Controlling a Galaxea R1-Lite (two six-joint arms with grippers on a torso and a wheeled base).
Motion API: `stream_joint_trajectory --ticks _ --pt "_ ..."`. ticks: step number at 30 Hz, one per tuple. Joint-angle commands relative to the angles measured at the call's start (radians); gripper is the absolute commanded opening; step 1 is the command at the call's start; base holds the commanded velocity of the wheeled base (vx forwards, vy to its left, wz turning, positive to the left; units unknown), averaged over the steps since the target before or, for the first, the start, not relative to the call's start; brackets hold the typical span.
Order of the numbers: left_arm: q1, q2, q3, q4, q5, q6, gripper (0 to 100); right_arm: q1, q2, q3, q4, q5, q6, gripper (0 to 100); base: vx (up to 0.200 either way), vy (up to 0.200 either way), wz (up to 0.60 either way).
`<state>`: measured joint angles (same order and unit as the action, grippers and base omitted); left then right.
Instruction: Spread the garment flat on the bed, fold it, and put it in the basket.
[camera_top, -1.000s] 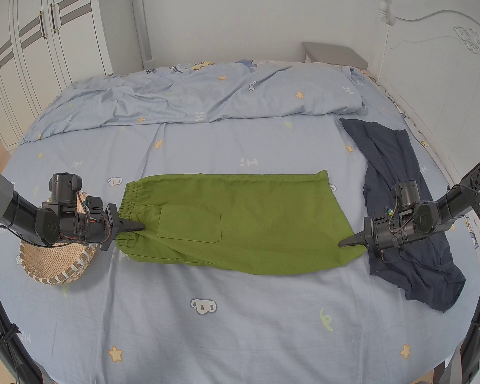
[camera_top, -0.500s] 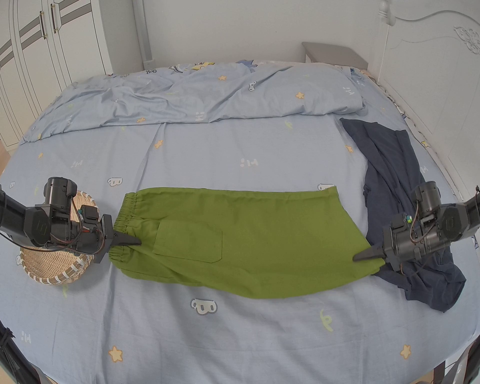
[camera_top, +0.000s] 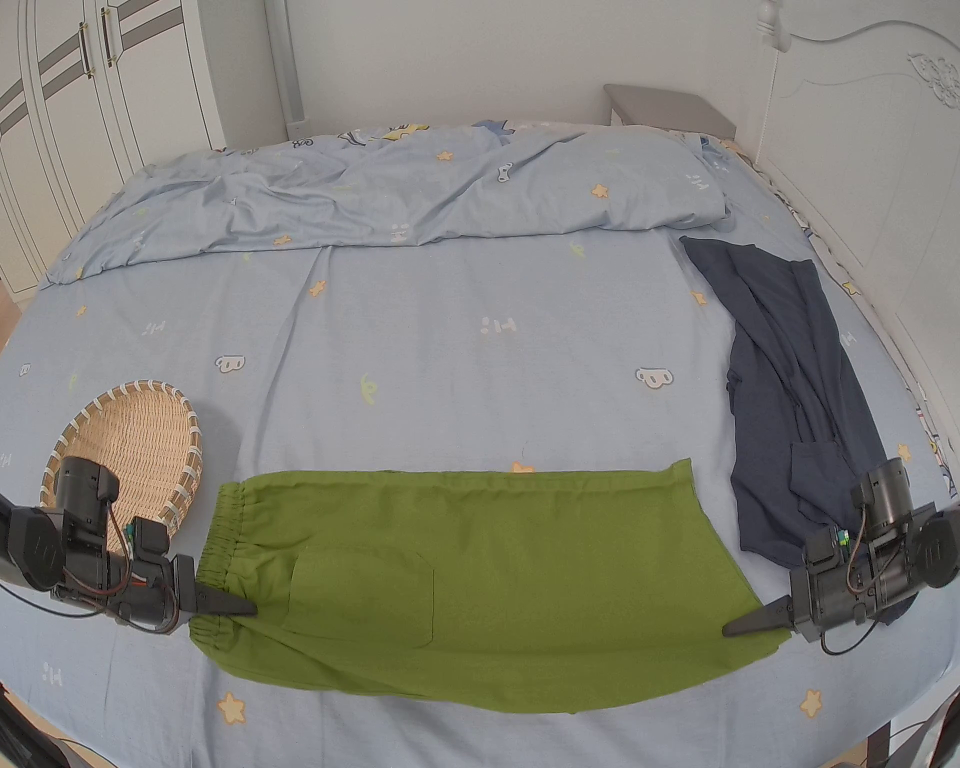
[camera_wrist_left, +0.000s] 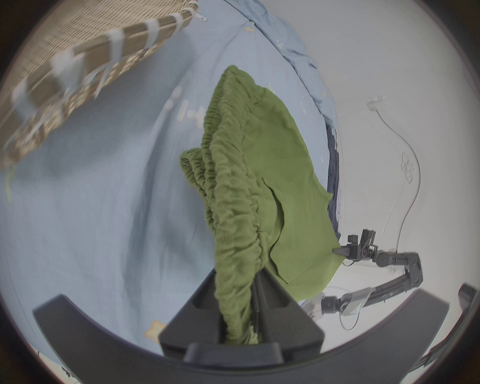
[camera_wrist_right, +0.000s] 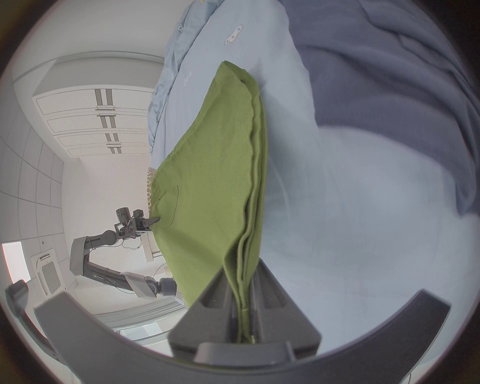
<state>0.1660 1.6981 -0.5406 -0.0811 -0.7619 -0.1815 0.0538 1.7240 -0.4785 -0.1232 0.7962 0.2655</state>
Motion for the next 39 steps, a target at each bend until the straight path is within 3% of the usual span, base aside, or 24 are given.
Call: stream_joint_trajectory --ticks 1,11,12,19,23,26,33,36,39 --pt "0.050 -0.046 0.097 0.001 -0.004 0.063 0 0.000 -0.046 0.123 -0.062 -0.002 -0.022 0 0.000 0.000 0.00" --pt "0.049 -0.051 0.107 0.000 -0.005 0.066 0 0.003 0.011 0.138 -0.119 0.000 -0.043 0 0.000 0.000 0.00" --pt "0.049 -0.052 0.108 0.000 -0.005 0.066 0 0.004 0.017 0.140 -0.122 0.000 -0.048 100 0.000 0.000 0.00" --pt "0.038 -0.084 0.133 -0.002 0.007 0.077 0 -0.003 -0.009 0.141 -0.124 0.001 -0.048 100 0.000 0.000 0.00" --pt "0.056 -0.172 0.139 0.009 0.010 0.126 0 -0.029 -0.173 0.070 -0.096 -0.003 -0.002 100 0.000 0.000 0.00" --pt "0.073 -0.261 0.136 0.021 0.015 0.122 0 -0.023 -0.265 -0.022 -0.016 -0.006 0.052 100 0.000 0.000 0.00" --pt "0.152 -0.380 0.068 0.145 0.078 0.135 0 -0.008 -0.325 -0.152 0.139 -0.011 0.054 100 0.000 0.000 0.00" --pt "0.210 -0.393 0.030 0.215 0.078 0.197 0 -0.009 -0.337 -0.146 0.140 -0.017 0.052 100 0.000 0.000 0.00" --pt "0.218 -0.391 0.022 0.250 0.079 0.264 0 -0.012 -0.337 -0.147 0.142 -0.023 0.052 100 0.000 0.000 0.00"
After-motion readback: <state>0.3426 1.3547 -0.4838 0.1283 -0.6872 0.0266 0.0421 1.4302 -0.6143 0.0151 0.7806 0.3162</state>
